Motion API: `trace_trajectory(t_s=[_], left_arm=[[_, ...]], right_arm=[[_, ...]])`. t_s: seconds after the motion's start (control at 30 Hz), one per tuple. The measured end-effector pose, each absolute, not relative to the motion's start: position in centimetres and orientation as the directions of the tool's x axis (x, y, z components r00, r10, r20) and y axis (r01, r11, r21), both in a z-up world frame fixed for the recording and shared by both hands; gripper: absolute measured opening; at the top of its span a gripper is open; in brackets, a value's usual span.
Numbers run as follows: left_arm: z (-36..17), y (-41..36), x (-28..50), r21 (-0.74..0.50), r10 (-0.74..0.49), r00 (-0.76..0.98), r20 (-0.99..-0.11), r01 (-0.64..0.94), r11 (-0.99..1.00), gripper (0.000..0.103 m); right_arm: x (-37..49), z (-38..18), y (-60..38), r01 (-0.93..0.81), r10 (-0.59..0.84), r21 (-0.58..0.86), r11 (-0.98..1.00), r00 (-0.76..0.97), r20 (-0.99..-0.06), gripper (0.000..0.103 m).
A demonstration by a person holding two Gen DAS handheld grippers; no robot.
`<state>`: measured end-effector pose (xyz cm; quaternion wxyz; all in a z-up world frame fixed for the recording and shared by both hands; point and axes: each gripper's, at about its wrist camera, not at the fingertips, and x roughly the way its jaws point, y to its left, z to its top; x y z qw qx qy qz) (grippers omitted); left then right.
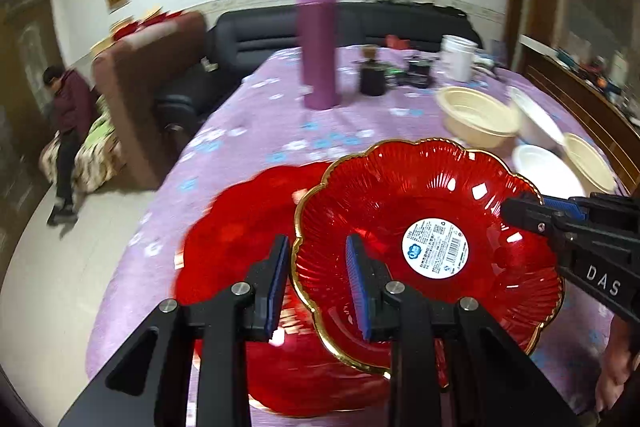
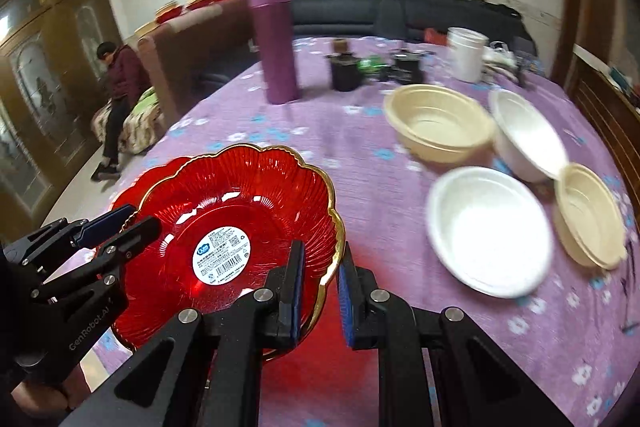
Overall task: Organize plates and bowls
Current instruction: 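Carry the stickered red plate over the wedding plate and lower it on top, then open the left tool to release the stacked plate and lift away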
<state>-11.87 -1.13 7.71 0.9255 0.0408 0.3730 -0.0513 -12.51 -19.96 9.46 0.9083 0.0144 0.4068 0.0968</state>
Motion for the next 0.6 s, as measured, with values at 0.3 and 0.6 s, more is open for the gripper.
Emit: trace_trajectory(t_s=[0.3, 0.6], left_arm=[[4.8, 4.1, -10.4, 0.022, 0.003, 0.663, -0.748, 0.02, 1.0, 0.027], [3.5, 4.6, -9.7, 0.024, 0.006, 0.641, -0.767, 0.02, 1.0, 0.028]], right_arm=[[-8.8, 6.7, -13.7, -0.252, 0.238, 0.11, 0.961, 0.563, -0.791, 0.017], [-7.3, 4.6, -12.4, -0.257, 0.23, 0.106, 0.96, 0.515, -0.826, 0.017]])
